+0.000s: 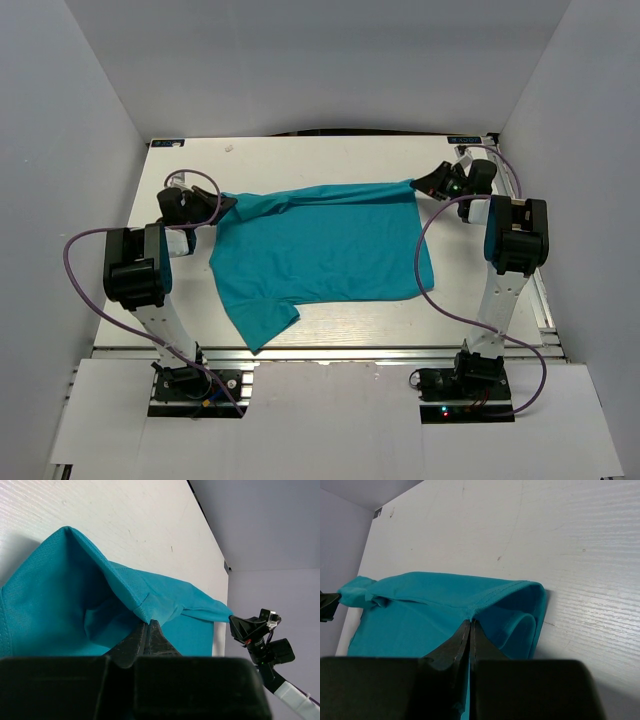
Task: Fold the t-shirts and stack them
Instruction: Fold the flattened tshirt in 1/3 of the way
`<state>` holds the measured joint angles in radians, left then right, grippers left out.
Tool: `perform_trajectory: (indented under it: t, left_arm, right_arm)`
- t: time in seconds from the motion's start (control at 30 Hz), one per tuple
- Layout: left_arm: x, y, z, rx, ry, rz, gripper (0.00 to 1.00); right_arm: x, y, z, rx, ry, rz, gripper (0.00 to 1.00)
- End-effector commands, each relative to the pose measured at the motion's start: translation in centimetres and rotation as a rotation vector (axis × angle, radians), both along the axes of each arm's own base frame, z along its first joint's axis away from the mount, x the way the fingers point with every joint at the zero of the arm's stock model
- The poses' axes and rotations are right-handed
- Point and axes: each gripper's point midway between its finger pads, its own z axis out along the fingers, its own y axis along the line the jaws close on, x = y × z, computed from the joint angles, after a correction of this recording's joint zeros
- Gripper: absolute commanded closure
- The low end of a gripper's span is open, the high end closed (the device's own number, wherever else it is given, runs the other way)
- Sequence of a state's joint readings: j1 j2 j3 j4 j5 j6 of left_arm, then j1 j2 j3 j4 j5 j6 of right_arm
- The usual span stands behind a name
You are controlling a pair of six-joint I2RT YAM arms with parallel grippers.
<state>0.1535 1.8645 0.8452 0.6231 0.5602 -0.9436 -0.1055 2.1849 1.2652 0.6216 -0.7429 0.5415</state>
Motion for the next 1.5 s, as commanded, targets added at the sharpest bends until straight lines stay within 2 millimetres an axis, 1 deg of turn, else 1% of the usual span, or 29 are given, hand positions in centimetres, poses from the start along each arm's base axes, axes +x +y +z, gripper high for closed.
perform_trajectory:
  t: [0.0,0.23,0.53,0.7,0.8,0.93,1.07,1.47]
  left_arm:
    - [-0.3,0.1,1.7,0.019,-0.046,-0.016,1.0]
    - [-1.1,-0.2,1.2,0.026,-0.028,-0.024,1.0]
    - [-2.5,0.1,-1.1,0.049,0.042,-0.008,1.0]
    - [-2.4,0.5,-2.0,0.08,0.079,-0.004,1.0]
    - [-2.3,0.7,-2.3,0.099,0.091,0.003,1.0]
    - [-2.2,0.9,-2.4,0.111,0.096,0.004,1.0]
    - [-2.1,1.1,-2.9,0.124,0.117,0.008,1.0]
    - [-1.9,1.3,-3.0,0.141,0.123,0.008,1.0]
  right_arm:
    - [1.5,-0.8,2.1,-0.026,-0.068,-0.022,0.97]
    - [2.0,-0.9,2.3,-0.026,-0.075,-0.025,0.97]
    - [2.0,-1.1,1.8,-0.031,-0.059,-0.034,0.97]
    - [1.5,-1.1,0.9,-0.053,-0.035,-0.031,0.97]
    - [1.3,-1.2,0.2,-0.063,-0.014,-0.036,0.96]
    - [1.2,-1.4,-0.2,-0.075,-0.003,-0.042,0.96]
    - [1.1,-1.6,-0.9,-0.093,0.019,-0.049,0.96]
    - [1.1,-2.3,-1.9,-0.132,0.07,-0.079,0.97]
